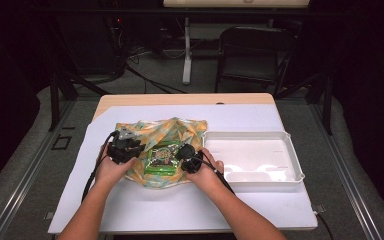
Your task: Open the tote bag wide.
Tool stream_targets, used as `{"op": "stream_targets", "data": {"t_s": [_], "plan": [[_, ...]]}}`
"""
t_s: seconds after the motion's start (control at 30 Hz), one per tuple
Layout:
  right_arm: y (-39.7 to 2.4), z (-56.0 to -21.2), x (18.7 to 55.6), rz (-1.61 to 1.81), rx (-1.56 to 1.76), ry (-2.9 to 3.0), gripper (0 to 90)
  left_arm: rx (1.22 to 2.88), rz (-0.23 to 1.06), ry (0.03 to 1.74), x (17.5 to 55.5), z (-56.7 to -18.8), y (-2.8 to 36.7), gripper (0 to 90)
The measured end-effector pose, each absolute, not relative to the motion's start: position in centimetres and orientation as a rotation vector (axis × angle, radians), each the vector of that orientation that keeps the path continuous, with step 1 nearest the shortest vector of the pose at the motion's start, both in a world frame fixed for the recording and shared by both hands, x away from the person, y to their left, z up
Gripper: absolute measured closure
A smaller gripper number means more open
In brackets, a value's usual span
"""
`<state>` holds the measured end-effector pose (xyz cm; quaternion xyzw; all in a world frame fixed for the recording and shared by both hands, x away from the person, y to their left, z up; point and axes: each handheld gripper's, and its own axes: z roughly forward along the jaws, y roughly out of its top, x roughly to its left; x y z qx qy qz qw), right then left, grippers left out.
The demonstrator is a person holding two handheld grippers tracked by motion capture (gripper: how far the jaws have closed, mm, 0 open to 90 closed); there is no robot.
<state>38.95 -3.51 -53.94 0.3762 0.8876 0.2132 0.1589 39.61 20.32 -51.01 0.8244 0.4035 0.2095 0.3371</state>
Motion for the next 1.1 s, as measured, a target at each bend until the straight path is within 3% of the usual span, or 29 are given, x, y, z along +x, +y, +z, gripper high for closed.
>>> {"op": "stream_targets", "data": {"t_s": [0.27, 0.6, 1.1], "plan": [[-3.5, -54.0, 39.0, 0.622, 1.072, 2.537, 80.5, 2.138, 0.504, 1.057, 38.0, -50.7, 21.1, 82.1], [-3.5, -54.1, 38.8, 0.629, 1.063, 2.528, 80.8, 2.196, 0.494, 1.071, 36.7, -52.6, 20.9, 82.0], [-3.8, -54.2, 38.7, 0.657, 1.076, 2.518, 80.5, 2.245, 0.525, 1.179, 37.8, -55.2, 21.7, 79.5]]}}
